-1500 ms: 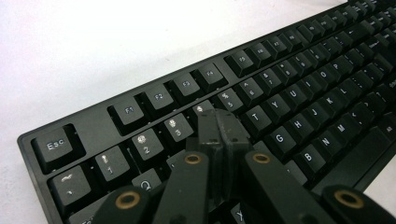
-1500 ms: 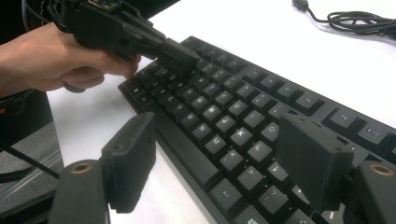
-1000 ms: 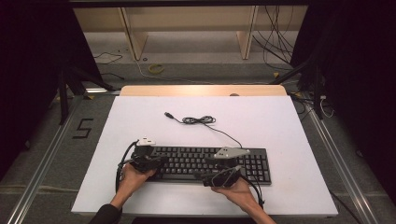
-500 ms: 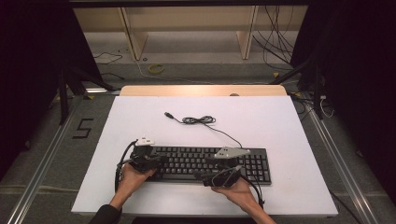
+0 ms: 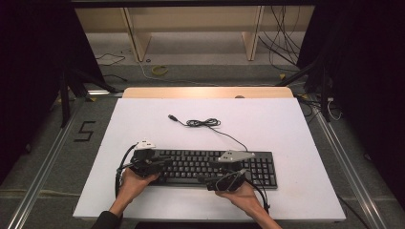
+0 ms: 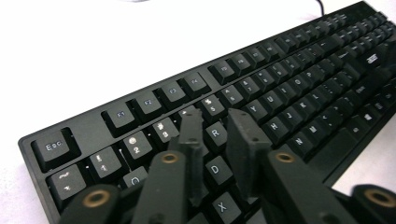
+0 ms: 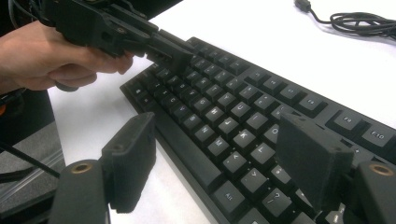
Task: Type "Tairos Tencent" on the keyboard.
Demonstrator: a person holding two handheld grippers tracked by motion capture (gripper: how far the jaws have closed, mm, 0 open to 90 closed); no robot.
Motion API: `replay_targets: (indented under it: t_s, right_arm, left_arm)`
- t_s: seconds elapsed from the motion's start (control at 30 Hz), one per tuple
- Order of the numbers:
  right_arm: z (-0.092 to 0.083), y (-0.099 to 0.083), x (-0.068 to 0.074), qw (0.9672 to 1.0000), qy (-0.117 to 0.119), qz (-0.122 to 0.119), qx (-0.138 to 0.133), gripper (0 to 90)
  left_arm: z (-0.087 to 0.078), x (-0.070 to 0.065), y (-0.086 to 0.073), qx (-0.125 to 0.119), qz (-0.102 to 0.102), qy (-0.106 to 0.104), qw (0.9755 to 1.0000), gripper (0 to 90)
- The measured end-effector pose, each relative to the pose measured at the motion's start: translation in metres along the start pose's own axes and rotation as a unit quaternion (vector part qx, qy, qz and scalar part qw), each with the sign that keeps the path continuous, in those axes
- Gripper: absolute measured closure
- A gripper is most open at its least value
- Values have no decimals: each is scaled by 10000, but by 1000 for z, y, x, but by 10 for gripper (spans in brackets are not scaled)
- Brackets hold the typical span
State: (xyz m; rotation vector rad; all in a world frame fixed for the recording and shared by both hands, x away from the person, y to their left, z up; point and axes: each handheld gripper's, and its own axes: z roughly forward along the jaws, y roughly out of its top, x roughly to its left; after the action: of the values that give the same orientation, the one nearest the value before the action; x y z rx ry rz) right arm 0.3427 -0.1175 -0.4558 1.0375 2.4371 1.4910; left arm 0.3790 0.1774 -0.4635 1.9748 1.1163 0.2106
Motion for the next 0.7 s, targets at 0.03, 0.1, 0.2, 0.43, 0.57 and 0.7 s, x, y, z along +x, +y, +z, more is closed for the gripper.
replay_targets:
  t_s: [0.03, 0.1, 0.2, 0.43, 0.57, 0.7]
  right_arm:
    - [0, 0, 0, 10000, 2, -12, 0, 298]
    - [1, 1, 1, 10000, 4, -6, 11, 304]
    - [3, 1, 1, 10000, 11, -19, 34, 327]
    - [8, 3, 3, 9999, 37, -38, 134, 429]
    - [14, 5, 3, 9998, 29, -57, 210, 556]
    - [19, 6, 4, 9995, 46, -76, 303, 658]
  left_arm:
    - [-1, 0, 0, -30, -8, -19, 10000, 715]
    - [-3, 0, -1, -72, 2, -70, 9999, 684]
    - [-6, -1, -1, -113, -53, -128, 9998, 612]
    - [-13, -2, -4, -273, -139, -190, 9994, 499]
    - [-18, -4, -6, -441, -99, -217, 9987, 428]
    - [-23, -6, -7, -584, -92, -236, 9980, 390]
